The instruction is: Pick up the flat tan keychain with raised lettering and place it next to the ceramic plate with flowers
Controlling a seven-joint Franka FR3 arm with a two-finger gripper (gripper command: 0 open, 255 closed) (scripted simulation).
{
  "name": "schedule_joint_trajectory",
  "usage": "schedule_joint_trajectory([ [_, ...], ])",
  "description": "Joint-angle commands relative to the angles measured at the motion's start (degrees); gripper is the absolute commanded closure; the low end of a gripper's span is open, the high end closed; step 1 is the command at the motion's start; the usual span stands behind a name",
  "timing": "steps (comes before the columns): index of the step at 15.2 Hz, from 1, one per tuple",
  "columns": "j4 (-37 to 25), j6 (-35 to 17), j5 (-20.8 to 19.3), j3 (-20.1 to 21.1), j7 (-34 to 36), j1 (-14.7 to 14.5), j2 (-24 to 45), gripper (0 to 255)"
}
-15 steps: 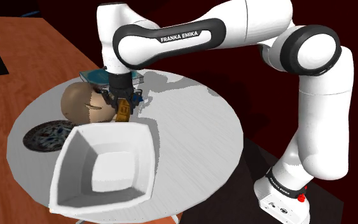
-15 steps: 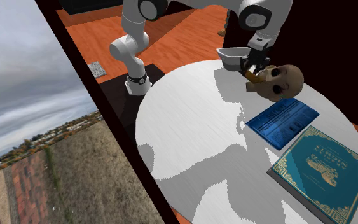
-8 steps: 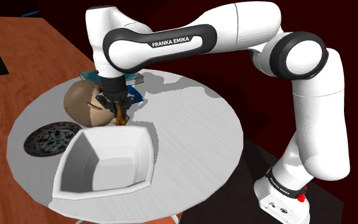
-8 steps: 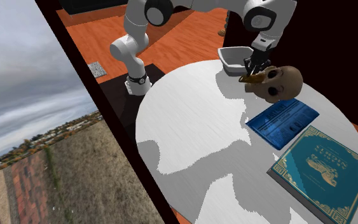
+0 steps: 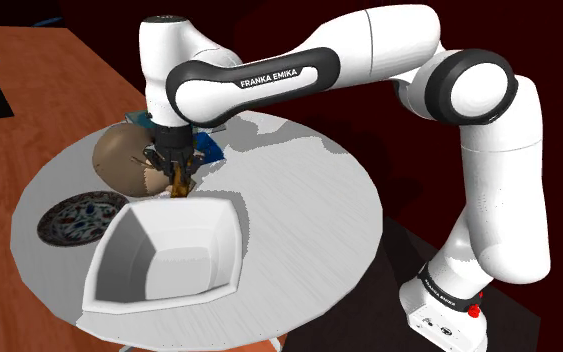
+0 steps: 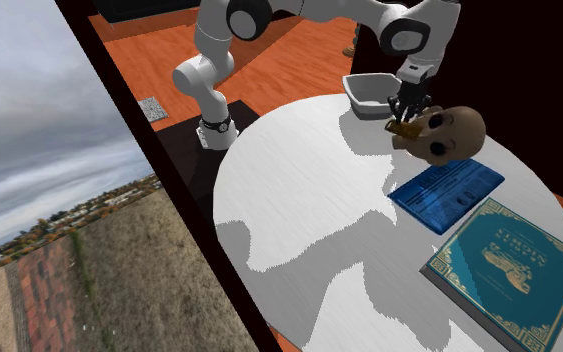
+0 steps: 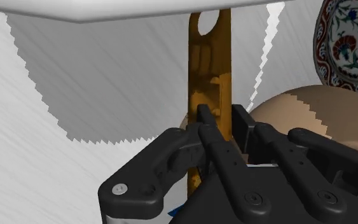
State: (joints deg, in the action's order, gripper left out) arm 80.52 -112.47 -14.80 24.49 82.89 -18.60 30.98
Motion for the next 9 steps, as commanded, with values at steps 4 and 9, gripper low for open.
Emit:
schedule_joint_trajectory([
  [4, 2.58, -4.09, -0.01, -0.51, 0.10, -0.24, 5.06, 255],
  [9, 2.58, -4.10, 0.06, -0.61, 0.06, -0.31, 5.04, 255],
])
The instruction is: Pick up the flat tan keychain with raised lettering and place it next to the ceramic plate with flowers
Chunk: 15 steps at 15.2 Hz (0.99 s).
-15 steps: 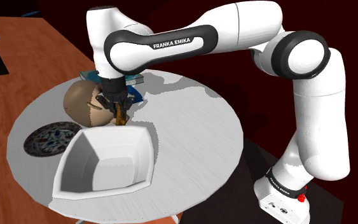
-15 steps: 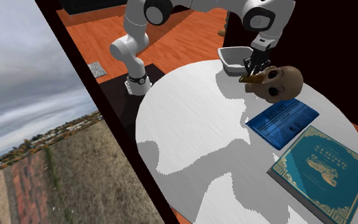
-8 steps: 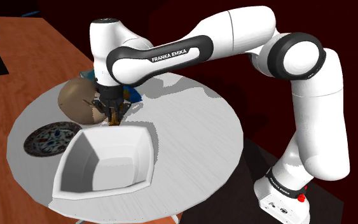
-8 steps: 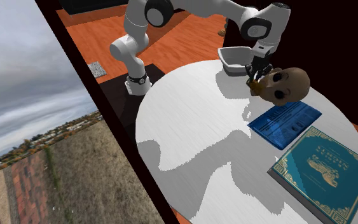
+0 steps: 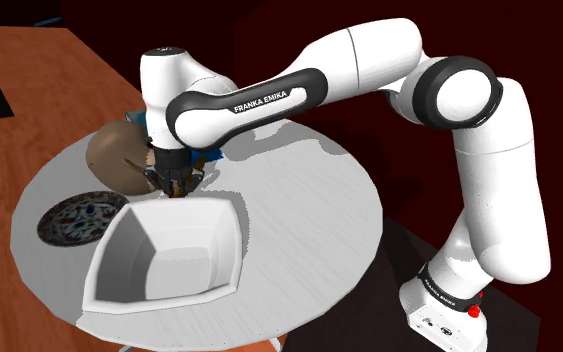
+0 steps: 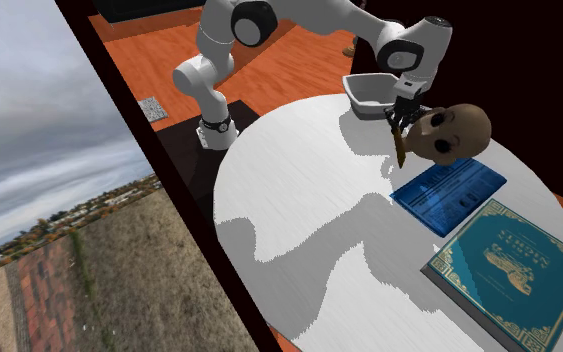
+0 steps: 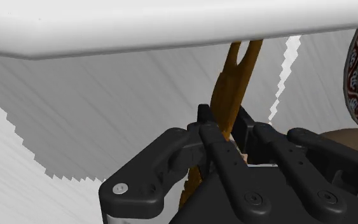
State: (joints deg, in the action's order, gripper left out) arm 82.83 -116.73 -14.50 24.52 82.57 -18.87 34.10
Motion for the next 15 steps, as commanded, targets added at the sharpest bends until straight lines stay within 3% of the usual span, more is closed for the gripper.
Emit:
schedule_joint_trajectory([
  [1, 0.27, 0.16, -0.24, -0.64, 0.38, -0.05, 1.92, 255],
  [2, 2.43, -1.06, -0.13, -0.49, 0.74, 0.17, 0.98, 0],
  [6, 2.86, -0.93, 0.05, -0.39, 0.58, 0.43, 0.40, 0],
  [11, -3.33, 6.00, 0.89, 0.09, -0.37, 0.07, -0.49, 0],
  [15, -3.33, 6.00, 0.89, 0.09, -0.37, 0.07, -0.50, 0],
])
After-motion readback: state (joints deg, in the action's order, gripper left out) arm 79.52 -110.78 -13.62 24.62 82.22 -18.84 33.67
